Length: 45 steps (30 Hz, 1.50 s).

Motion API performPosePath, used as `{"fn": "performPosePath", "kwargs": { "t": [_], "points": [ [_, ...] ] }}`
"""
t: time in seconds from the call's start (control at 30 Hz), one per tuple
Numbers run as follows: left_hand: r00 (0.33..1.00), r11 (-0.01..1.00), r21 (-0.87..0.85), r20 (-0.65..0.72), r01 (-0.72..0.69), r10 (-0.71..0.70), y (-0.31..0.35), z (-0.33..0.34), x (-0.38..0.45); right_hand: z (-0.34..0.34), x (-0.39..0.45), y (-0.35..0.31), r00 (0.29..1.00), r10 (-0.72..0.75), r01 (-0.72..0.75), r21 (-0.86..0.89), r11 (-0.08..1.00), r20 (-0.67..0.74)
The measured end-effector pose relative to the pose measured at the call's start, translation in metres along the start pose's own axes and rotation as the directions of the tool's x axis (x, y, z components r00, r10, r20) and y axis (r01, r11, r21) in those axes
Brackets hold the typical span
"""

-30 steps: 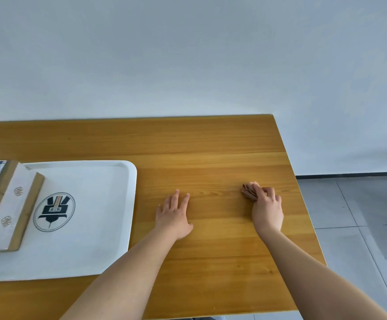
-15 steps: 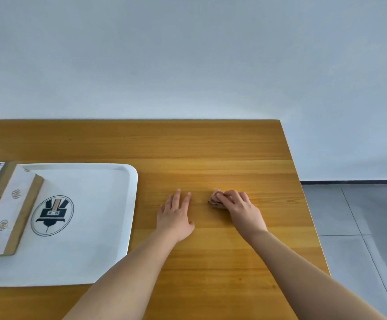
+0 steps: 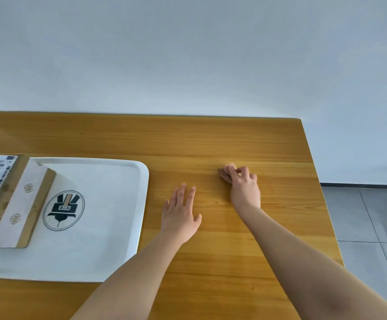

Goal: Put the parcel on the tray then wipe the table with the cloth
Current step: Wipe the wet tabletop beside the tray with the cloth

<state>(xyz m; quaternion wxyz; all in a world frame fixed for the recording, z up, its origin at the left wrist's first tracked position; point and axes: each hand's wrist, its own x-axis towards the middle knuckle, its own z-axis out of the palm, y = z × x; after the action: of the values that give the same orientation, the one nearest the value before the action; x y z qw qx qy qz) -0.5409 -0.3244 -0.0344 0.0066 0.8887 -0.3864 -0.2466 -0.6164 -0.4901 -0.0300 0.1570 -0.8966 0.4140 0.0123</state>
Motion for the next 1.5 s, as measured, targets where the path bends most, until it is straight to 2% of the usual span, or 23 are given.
{"fn": "performPosePath", "kwargs": {
  "t": [0.13, 0.23, 0.3, 0.37, 0.43, 0.53, 0.63, 0.73, 0.83, 0.93, 1.07, 1.17, 1.27, 1.37, 1.43, 1.5],
  "points": [
    [1.0, 1.0, 0.015, -0.011, 0.012, -0.012, 0.001, -0.001, 0.005, 0.01, -0.018, -0.011, 0.969, -0.244, 0.244, 0.007, 0.97, 0.04],
    [1.0, 1.0, 0.01, -0.003, 0.019, -0.019, 0.004, -0.003, 0.01, 0.006, -0.018, 0.009, 0.927, -0.366, 0.371, -0.048, 0.928, 0.087],
    [1.0, 1.0, -0.005, 0.0, 0.024, -0.024, 0.004, -0.003, 0.012, 0.001, -0.015, 0.025, 0.917, -0.389, 0.395, -0.084, 0.915, 0.084],
    [1.0, 0.999, -0.012, 0.002, 0.03, -0.03, 0.005, -0.004, 0.013, -0.005, -0.012, 0.04, 0.953, -0.302, 0.302, -0.079, 0.95, 0.023],
    [1.0, 0.999, -0.016, -0.002, 0.03, -0.03, 0.003, -0.005, 0.013, -0.009, -0.005, 0.048, 0.992, -0.118, 0.116, -0.034, 0.993, -0.038],
    [0.999, 0.999, -0.025, -0.007, 0.044, -0.045, -0.001, -0.006, 0.013, -0.012, 0.012, 0.043, 0.986, 0.157, -0.155, 0.022, 0.988, -0.059],
    [0.998, 0.997, -0.04, -0.007, 0.065, -0.065, -0.007, -0.007, 0.012, -0.006, 0.026, 0.022, 0.971, 0.234, -0.232, 0.057, 0.971, -0.04],
    [0.998, 0.996, -0.053, -0.017, 0.067, -0.068, -0.011, -0.009, 0.012, -0.002, 0.032, -0.001, 0.99, 0.141, -0.141, 0.052, 0.989, 0.005],
    [0.997, 0.996, -0.057, -0.029, 0.067, -0.068, -0.013, -0.01, 0.013, 0.001, 0.026, -0.023, 0.998, -0.058, 0.057, 0.033, 0.998, 0.025],
    [0.997, 0.997, -0.056, -0.041, 0.061, -0.063, -0.011, -0.011, 0.013, 0.008, 0.009, -0.029, 0.963, -0.263, 0.263, 0.002, 0.965, 0.052],
    [0.997, 0.997, -0.057, -0.044, 0.058, -0.06, -0.01, -0.012, 0.014, 0.006, -0.006, -0.01, 0.931, -0.36, 0.363, -0.059, 0.93, 0.063],
    [0.997, 0.997, -0.052, -0.042, 0.062, -0.064, -0.012, -0.014, 0.013, 0.001, -0.004, 0.006, 0.961, -0.277, 0.277, -0.106, 0.955, 0.011],
    [0.996, 0.996, -0.054, -0.055, 0.064, -0.067, -0.016, -0.015, 0.01, -0.002, 0.005, 0.005, 0.999, -0.034, 0.032, -0.074, 0.997, -0.02],
    [0.995, 0.995, -0.07, -0.067, 0.07, -0.075, -0.023, -0.014, 0.006, 0.003, 0.015, -0.016, 0.99, 0.141, -0.142, -0.031, 0.989, -0.016],
    [0.993, 0.993, -0.082, -0.077, 0.081, -0.087, -0.031, -0.011, 0.002, 0.009, 0.018, -0.035, 0.986, 0.165, -0.165, -0.001, 0.986, 0.004],
    [0.991, 0.993, -0.081, -0.087, 0.09, -0.097, -0.04, -0.009, -0.003, 0.016, 0.016, -0.057, 0.995, 0.093, -0.094, 0.019, 0.995, 0.028]
  ]
}}
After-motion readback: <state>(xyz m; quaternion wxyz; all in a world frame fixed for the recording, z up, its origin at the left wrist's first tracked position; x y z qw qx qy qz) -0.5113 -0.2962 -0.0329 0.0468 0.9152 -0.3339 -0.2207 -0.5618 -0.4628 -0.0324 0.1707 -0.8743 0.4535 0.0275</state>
